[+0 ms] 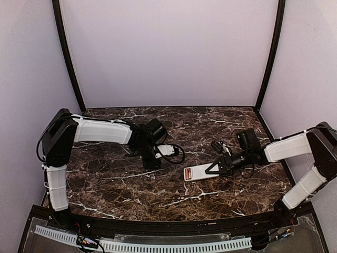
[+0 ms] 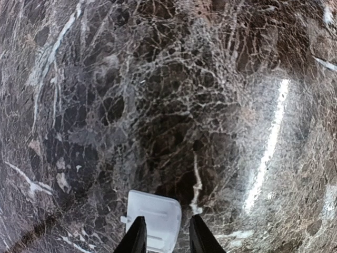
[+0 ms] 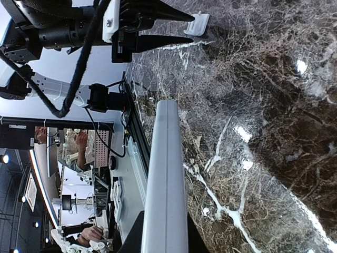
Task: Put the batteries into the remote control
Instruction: Pick up the battery cover from the center of the board, then place the remote control at the center of the board.
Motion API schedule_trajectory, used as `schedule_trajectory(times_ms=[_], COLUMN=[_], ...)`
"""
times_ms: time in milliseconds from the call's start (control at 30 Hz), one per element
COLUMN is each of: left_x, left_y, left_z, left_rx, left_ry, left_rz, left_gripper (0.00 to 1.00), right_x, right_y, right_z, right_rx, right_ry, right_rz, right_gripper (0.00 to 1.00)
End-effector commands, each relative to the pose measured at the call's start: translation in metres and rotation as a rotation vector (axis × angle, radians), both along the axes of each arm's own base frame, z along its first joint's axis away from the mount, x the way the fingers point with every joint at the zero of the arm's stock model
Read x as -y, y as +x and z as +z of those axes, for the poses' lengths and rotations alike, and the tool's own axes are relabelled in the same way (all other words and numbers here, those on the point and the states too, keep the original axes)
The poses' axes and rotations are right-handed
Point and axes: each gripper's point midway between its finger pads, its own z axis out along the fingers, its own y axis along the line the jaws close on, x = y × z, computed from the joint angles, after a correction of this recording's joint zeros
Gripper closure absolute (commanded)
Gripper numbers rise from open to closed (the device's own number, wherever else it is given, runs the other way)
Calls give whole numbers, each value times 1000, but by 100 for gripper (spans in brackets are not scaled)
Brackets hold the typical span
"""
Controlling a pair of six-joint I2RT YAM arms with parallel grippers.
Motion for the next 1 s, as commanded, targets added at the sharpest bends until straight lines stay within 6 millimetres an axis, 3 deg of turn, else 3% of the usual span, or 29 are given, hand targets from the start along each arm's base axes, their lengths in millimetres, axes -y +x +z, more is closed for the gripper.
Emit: schedule_trajectory(times_ms=[0,200,600,767,967], left_x=[2,-3,-12,-11,0], left_y=[-11,-12,0,0,1], left_z=[0,-8,-10,-2,27], left_rx=[-78,-90,-98,-109,-97], left_ry=[-23,-7,-1,-7,-107], left_rz=[-25,-18,37,44,67], left_gripper=[69,69,98,100,100], right_x=[-18,-34,-54,-55,-50], right_y=[6,2,1,0,-5], right_z=[2,-13,-39,-50,-59], right_rx=[61,32,-10,-34,-58], right_ry=[22,16,-12,-43,-86], right_rz=[42,76,88,82,71], right_gripper=[100,100,94,80,57])
